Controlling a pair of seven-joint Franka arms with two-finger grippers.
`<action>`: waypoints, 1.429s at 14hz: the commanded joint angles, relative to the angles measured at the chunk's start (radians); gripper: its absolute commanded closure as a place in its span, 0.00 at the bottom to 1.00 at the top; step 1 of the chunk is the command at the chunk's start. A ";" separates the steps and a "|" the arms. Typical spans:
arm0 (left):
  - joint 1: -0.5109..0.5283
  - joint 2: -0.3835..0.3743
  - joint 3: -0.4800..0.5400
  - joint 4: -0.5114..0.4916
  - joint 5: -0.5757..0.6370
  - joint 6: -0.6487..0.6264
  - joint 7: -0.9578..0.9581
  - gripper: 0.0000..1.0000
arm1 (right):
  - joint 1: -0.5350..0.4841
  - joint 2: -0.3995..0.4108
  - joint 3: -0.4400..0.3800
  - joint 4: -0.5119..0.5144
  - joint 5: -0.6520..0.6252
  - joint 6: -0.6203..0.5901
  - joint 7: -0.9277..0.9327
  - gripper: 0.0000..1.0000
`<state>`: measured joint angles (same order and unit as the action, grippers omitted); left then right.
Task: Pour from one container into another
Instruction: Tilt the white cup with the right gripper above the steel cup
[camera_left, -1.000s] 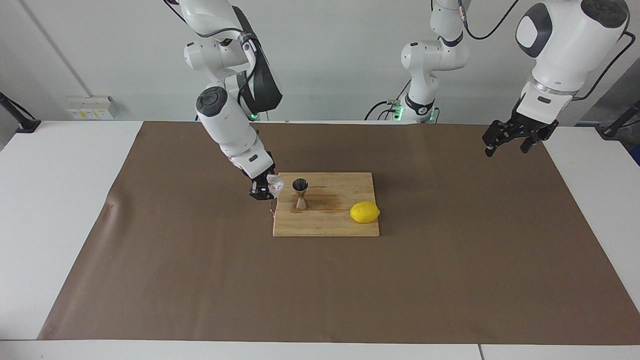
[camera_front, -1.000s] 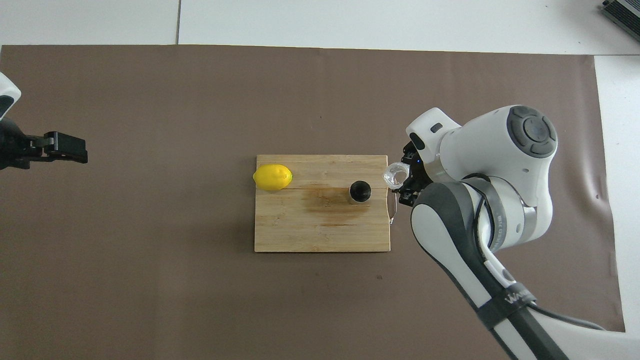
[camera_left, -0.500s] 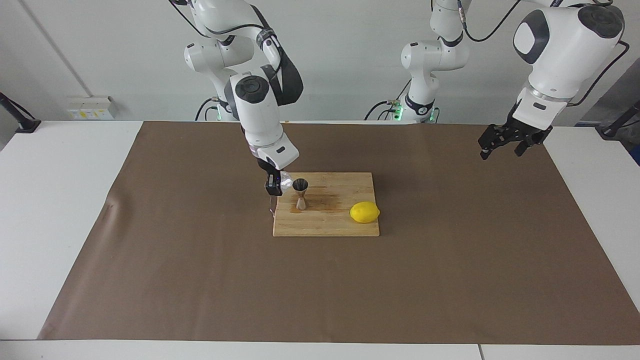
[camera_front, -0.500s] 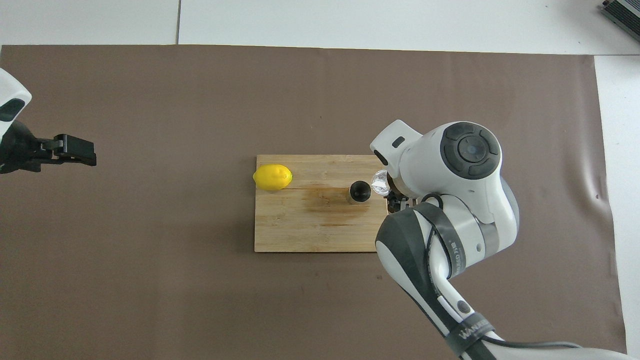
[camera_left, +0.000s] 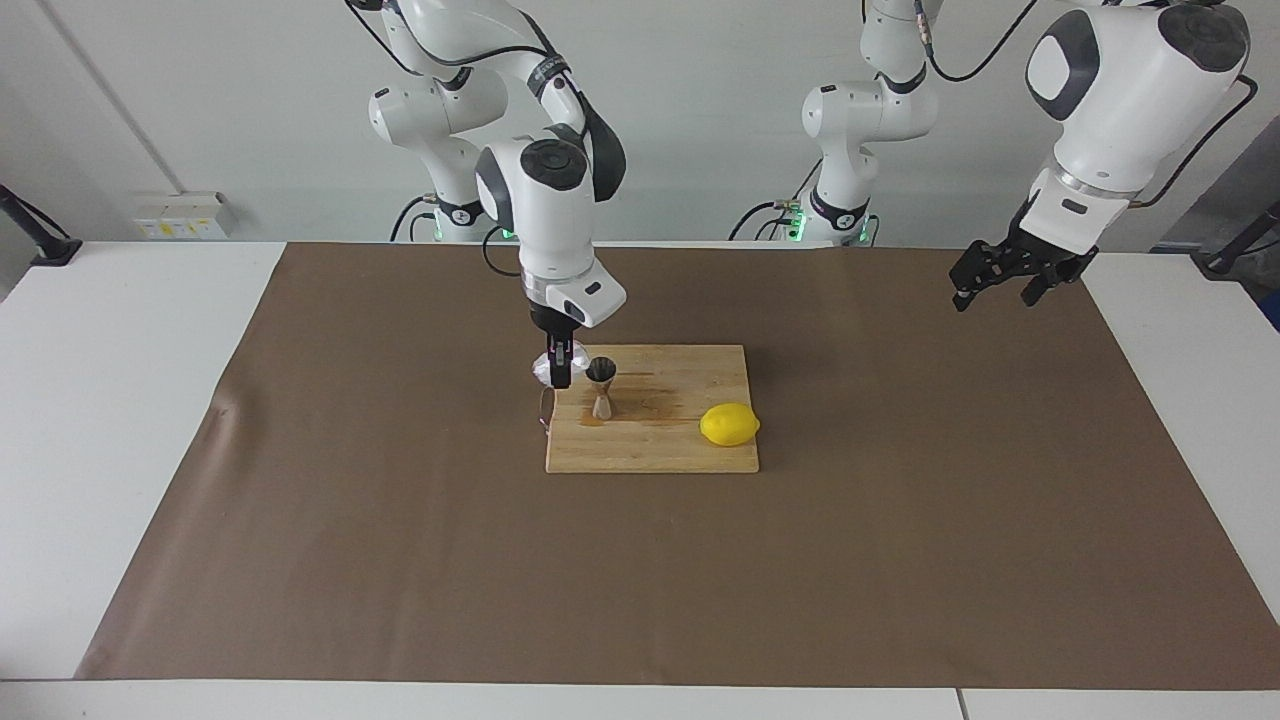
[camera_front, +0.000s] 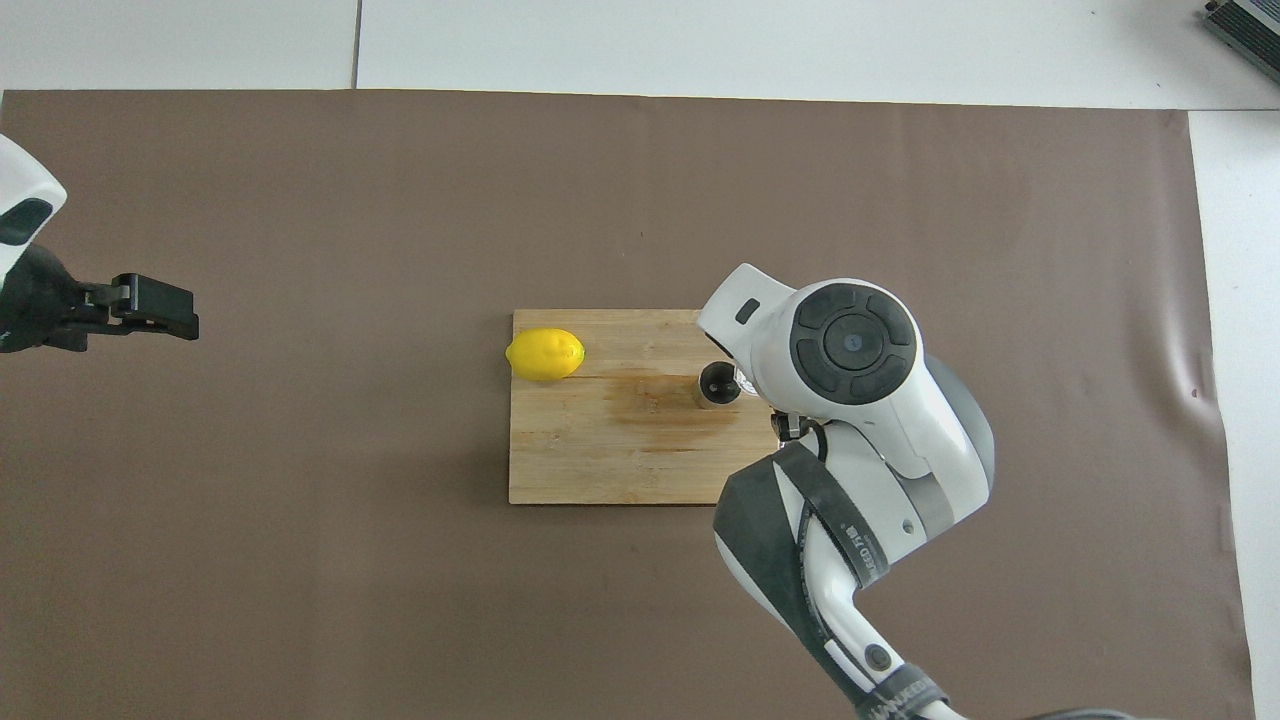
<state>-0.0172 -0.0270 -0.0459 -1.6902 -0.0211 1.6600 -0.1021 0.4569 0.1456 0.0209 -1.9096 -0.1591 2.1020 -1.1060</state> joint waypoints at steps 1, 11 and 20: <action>0.006 -0.005 -0.005 0.012 -0.005 -0.023 -0.001 0.00 | 0.009 -0.005 0.001 0.007 -0.060 -0.007 0.046 1.00; 0.011 -0.016 -0.005 0.007 -0.005 -0.029 -0.001 0.00 | 0.052 -0.014 0.001 -0.009 -0.207 0.036 0.052 1.00; 0.005 -0.022 -0.005 0.007 -0.005 -0.016 0.004 0.00 | 0.088 -0.029 0.001 -0.042 -0.310 0.049 0.052 1.00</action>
<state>-0.0155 -0.0392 -0.0494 -1.6822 -0.0211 1.6526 -0.1022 0.5442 0.1446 0.0210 -1.9145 -0.4255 2.1308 -1.0766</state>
